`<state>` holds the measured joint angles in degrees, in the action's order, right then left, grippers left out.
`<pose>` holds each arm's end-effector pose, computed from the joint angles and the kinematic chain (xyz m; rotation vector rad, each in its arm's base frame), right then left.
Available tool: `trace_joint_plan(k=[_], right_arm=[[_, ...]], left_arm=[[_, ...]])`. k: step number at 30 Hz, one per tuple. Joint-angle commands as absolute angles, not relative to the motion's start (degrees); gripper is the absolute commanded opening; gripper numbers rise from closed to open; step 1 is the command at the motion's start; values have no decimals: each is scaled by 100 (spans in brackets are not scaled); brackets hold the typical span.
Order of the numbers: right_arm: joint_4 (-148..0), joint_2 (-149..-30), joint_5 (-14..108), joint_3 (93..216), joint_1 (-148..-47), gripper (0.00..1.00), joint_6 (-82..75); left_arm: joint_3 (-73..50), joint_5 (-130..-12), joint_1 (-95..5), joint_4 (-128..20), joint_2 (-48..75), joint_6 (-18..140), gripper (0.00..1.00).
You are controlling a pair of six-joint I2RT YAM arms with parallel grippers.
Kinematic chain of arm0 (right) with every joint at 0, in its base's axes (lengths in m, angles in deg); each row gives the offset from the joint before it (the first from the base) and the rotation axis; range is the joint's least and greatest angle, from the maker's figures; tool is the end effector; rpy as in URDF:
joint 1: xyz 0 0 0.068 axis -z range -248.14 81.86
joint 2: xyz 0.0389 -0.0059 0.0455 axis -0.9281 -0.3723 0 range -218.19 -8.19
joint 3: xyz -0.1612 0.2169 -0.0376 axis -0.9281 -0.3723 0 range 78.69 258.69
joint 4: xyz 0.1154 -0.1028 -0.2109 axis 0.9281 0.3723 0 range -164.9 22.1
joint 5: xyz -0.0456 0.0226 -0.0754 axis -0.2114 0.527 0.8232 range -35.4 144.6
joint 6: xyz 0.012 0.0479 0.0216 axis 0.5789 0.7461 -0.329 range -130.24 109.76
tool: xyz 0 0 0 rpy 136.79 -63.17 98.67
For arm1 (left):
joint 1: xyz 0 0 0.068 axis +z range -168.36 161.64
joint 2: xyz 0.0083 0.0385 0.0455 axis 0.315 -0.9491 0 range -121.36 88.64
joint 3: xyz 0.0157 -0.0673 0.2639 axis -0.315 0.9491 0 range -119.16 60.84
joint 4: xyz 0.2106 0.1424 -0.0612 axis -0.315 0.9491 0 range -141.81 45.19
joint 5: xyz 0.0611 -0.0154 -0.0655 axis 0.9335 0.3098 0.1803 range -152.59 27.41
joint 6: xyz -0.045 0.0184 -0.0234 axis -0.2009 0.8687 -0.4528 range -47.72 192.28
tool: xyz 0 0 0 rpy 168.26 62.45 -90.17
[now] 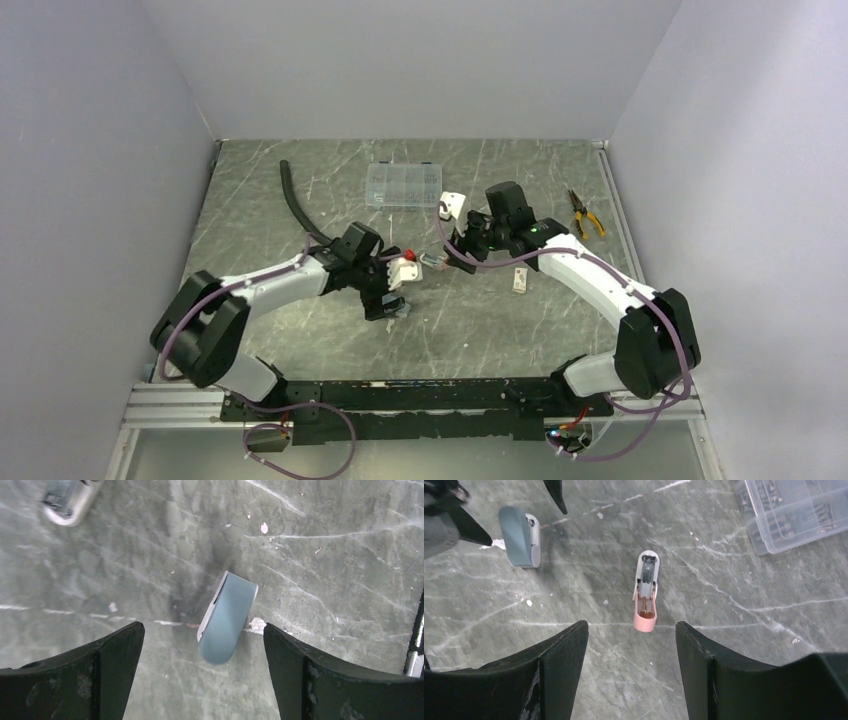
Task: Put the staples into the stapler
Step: Move the stapler to the center of the board.
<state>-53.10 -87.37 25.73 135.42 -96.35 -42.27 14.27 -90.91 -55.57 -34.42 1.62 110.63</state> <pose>0.2520 0.1546 0.2613 -1.3548 1.8435 0.5528 0.2189 -0.1873 0.1746 1.6819 1.8718 -0.6258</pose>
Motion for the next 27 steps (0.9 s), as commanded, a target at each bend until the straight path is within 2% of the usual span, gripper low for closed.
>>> trace_joint_plan(k=[1, 6, 12, 18, 23, 27], right_arm=[[-6068, -8779, 2516, 13616, -10002, 69, -3693], [-6642, -9084, 2878, 13444, -10850, 80, -3171], [-6684, -9955, 3682, 13880, -11729, 81, -2706], [-6766, -10549, 3999, 14187, -12102, 79, -2631], [-6641, -10863, 4078, 14421, -12170, 74, -2655], [-6579, -10987, 4040, 14470, -12234, 67, -2689]], left_arm=[[1617, -9009, -5351, -3457, 1124, 11096, 95], [1960, -9358, -4549, -3046, 1888, 11565, 95], [2039, -9585, -3461, -2192, 2097, 12297, 95], [2181, -9877, -2533, -2004, 2192, 12620, 94], [2173, -10073, -2189, -1943, 2174, 12772, 93], [2142, -10116, -2098, -1950, 2124, 12870, 93]])
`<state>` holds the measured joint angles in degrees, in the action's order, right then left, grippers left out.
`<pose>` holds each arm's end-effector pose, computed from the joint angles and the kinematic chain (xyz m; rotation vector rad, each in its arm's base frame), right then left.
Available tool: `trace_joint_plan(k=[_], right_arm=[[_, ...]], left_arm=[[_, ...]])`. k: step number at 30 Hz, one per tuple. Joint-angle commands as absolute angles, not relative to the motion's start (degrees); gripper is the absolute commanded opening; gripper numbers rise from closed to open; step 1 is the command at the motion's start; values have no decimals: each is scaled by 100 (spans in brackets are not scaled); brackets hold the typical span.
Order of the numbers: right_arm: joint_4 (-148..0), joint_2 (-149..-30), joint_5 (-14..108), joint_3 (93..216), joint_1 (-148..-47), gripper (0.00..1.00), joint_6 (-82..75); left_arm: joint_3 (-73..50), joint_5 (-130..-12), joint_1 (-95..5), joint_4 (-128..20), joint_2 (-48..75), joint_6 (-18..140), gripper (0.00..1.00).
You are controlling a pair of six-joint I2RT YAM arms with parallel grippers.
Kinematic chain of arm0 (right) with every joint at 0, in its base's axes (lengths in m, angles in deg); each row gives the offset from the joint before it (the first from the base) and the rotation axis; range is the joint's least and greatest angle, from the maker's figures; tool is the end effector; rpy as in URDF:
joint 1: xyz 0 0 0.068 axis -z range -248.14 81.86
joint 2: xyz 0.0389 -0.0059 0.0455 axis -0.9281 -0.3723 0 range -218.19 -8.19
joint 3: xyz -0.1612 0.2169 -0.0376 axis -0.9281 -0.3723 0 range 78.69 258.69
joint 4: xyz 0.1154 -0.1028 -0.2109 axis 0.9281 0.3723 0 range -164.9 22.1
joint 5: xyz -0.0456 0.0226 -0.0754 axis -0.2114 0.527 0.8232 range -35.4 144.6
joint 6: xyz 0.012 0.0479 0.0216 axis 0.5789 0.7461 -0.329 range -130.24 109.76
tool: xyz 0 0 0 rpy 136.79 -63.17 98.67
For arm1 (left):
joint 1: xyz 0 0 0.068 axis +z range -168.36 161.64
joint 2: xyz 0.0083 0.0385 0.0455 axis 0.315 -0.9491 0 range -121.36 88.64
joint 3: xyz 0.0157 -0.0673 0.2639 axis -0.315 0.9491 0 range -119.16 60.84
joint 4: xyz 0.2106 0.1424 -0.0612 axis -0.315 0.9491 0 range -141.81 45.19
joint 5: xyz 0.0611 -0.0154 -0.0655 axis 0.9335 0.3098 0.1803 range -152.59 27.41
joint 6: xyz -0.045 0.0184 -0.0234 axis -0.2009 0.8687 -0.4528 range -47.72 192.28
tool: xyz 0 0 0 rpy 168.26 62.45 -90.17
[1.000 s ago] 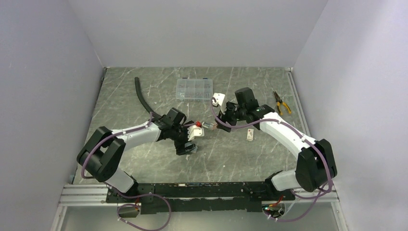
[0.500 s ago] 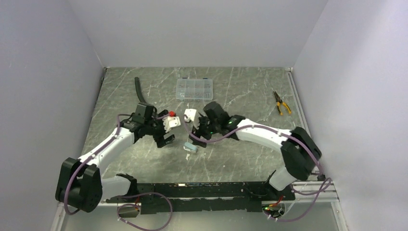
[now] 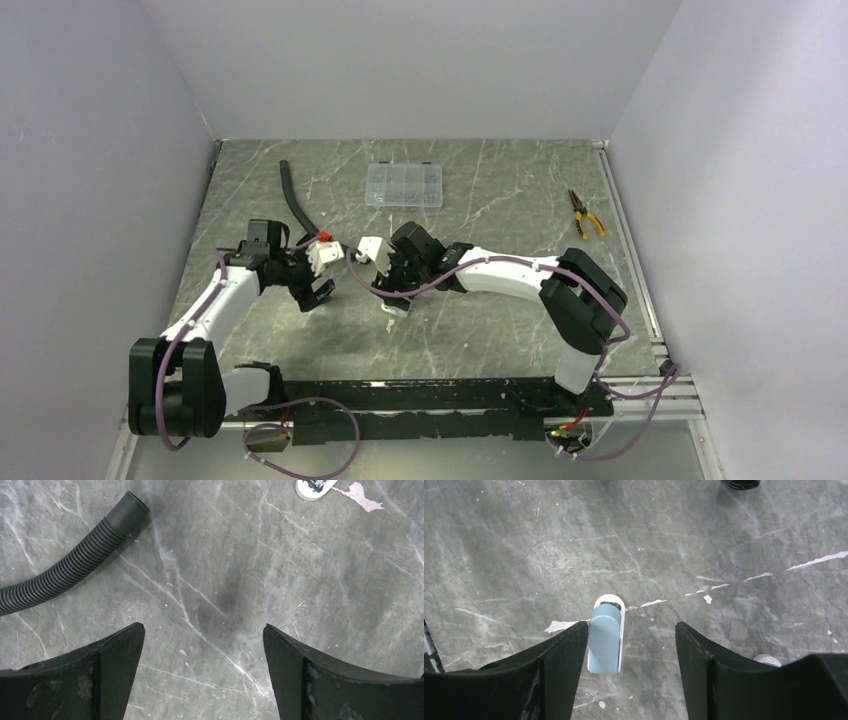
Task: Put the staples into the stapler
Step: Move the stapler to the center of the board.
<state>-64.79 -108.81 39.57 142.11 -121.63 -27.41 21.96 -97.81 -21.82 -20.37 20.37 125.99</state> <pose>0.2149 0.3057 0.1930 -1.5167 1.9221 0.6040 0.2138 -0.0334 0.2007 1.3220 2.0119 -0.4243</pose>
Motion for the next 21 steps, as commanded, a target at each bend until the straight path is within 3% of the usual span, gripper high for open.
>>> trace_joint_plan(k=[1, 9, 16, 21], right_arm=[[-6546, -11021, 4025, 14490, -12251, 65, -2690], [-6416, -11078, 3927, 14465, -12399, 61, -2694], [-6374, -11058, 4012, 14444, -12404, 47, -2764], [-6369, -11124, 4057, 14421, -12404, 45, -2782]], left_arm=[[2134, -10138, -2091, -1970, 2112, 12877, 93], [1940, -10248, -2056, -1964, 1930, 12870, 93], [1924, -10440, -2044, -1985, 1854, 12932, 93], [1878, -10844, -2047, -2107, 1758, 12950, 93]])
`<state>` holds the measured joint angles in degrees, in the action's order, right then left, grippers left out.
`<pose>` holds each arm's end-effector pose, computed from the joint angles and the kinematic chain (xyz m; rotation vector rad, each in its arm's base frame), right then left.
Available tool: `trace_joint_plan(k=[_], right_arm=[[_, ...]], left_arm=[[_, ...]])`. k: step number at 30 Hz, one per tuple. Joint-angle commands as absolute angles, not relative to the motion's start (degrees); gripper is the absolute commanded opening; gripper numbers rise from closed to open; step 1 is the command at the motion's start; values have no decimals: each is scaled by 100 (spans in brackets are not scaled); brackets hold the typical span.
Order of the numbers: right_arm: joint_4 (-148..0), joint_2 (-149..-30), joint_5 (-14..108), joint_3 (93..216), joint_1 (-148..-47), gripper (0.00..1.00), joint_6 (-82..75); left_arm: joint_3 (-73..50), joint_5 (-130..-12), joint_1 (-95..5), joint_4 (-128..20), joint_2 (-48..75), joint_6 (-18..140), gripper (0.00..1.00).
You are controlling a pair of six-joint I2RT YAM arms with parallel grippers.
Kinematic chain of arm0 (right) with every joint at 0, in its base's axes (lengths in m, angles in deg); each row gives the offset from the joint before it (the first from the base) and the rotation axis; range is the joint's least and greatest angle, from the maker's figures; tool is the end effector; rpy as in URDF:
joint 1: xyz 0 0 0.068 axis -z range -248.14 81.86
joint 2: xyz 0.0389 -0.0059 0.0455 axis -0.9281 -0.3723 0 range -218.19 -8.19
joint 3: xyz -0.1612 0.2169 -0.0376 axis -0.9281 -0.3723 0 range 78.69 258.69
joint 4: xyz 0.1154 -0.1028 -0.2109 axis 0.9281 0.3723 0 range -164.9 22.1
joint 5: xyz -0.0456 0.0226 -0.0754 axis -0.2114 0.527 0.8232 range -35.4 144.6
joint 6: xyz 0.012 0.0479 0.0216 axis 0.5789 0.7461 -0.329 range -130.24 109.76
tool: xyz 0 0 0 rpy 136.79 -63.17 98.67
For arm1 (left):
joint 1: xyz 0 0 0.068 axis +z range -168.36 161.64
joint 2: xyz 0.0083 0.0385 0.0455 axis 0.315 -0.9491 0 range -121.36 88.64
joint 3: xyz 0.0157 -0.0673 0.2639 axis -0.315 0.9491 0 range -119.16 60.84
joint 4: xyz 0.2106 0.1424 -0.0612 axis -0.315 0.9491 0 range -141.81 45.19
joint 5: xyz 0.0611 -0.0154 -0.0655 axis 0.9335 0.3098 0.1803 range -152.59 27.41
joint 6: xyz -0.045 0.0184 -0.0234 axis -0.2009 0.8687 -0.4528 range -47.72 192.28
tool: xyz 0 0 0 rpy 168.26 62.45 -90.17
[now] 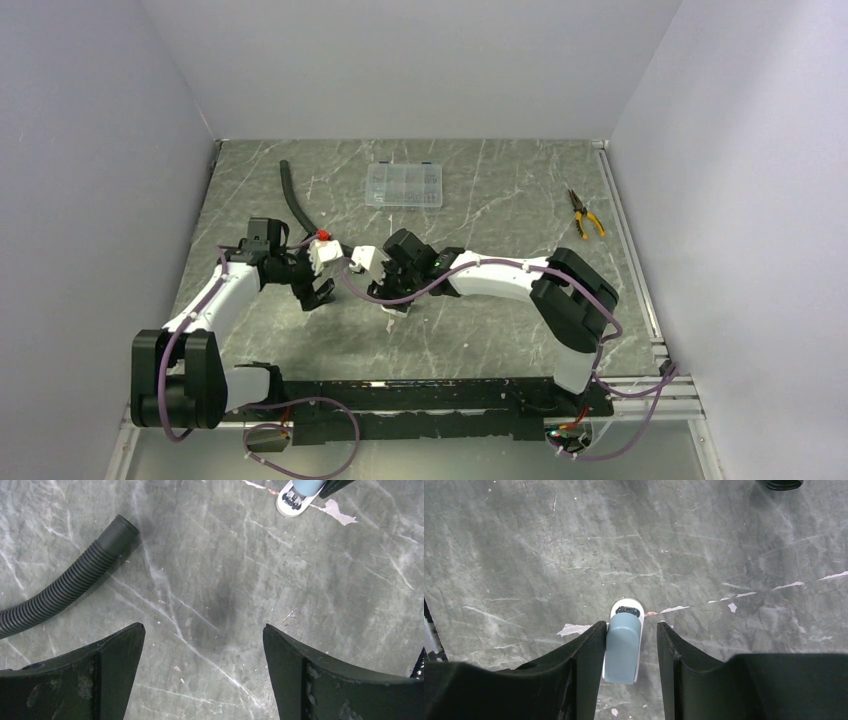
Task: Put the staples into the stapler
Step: Move the stapler to the center of the board.
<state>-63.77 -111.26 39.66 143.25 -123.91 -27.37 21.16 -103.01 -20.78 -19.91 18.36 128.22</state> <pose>0.2057 0.3185 0.1825 -1.5772 1.9335 0.6111 0.2178 -0.0322 0.1991 1.3369 1.9576 -0.5159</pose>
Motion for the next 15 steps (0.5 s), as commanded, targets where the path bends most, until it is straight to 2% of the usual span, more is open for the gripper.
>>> trace_joint_plan(k=[1, 5, 8, 12, 15], right_arm=[[-6373, -11128, 4068, 14419, -12404, 46, -2782], [-6378, -11152, 4142, 14391, -12406, 52, -2778], [-6405, -11177, 4171, 14366, -12406, 53, -2789], [-6359, -11240, 4155, 14399, -12404, 50, -2800], [-6348, -11244, 4133, 14423, -12399, 45, -2816]], left_arm=[[1834, -10907, -2047, -2118, 1734, 12940, 93], [1739, -11011, -2046, -2142, 1712, 12905, 93], [1720, -11019, -2047, -2136, 1709, 12923, 93], [1757, -11068, -2047, -2138, 1685, 12941, 93], [1802, -11159, -2047, -2188, 1689, 12913, 93]])
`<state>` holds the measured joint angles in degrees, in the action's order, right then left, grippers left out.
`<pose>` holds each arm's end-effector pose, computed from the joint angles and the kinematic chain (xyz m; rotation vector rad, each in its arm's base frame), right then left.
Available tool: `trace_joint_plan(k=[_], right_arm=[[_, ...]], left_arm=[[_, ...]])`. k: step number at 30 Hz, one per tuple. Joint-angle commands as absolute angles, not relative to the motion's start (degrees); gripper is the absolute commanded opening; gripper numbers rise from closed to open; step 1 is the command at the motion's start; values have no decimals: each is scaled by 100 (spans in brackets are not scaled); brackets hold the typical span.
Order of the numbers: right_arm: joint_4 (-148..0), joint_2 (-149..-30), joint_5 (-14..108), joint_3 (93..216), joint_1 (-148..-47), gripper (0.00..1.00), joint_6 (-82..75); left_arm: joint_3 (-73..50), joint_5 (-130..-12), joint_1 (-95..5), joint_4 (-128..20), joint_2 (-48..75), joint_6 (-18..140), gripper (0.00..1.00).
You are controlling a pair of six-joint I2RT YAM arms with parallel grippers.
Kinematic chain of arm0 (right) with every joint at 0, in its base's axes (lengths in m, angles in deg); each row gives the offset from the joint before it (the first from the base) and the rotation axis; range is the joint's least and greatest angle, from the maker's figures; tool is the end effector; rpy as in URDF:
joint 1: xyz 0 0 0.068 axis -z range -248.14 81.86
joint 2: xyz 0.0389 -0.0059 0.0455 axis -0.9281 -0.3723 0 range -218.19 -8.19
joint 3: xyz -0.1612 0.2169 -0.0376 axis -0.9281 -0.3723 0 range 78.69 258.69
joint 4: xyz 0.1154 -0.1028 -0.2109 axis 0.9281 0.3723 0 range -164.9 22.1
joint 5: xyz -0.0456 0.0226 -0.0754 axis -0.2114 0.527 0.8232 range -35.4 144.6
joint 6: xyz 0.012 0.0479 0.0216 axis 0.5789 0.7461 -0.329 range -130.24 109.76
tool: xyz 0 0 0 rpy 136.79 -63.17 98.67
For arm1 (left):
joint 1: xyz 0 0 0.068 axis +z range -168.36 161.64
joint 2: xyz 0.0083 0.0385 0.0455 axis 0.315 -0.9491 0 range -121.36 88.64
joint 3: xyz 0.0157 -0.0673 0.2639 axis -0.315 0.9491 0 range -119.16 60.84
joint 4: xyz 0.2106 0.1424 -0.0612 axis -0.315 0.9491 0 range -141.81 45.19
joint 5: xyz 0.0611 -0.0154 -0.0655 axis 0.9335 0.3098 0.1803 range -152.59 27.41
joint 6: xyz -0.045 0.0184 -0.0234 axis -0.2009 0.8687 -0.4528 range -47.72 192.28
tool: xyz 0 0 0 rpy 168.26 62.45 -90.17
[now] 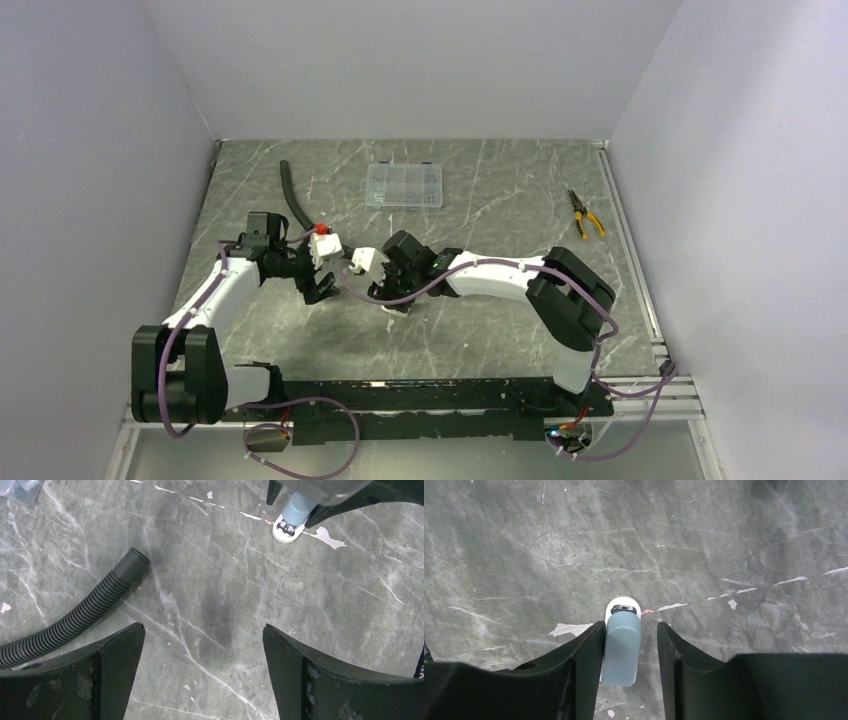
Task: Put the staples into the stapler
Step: Move the stapler to the center of the board, then open the stapler at the center of the board.
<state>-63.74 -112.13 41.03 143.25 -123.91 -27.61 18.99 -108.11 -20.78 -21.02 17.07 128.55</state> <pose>0.2070 0.3189 0.1768 -1.5789 1.9492 0.5769 0.2265 -0.0349 0.2084 1.3361 1.8630 -0.5807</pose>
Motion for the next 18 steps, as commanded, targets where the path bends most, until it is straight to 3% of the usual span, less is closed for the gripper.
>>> trace_joint_plan(k=[1, 10, 18], right_arm=[[-6317, -11231, 4114, 14446, -12399, 42, -2836], [-6037, -10322, 3391, 14516, -12089, 9, -3658], [-5644, -9688, 2185, 14681, -11368, 1, -3956]], left_arm=[[1811, -11189, -2047, -2212, 1680, 12895, 93], [1660, -12060, -2156, -2344, 1787, 12271, 91], [1541, -12349, -3271, -3707, 1396, 11080, 90]])
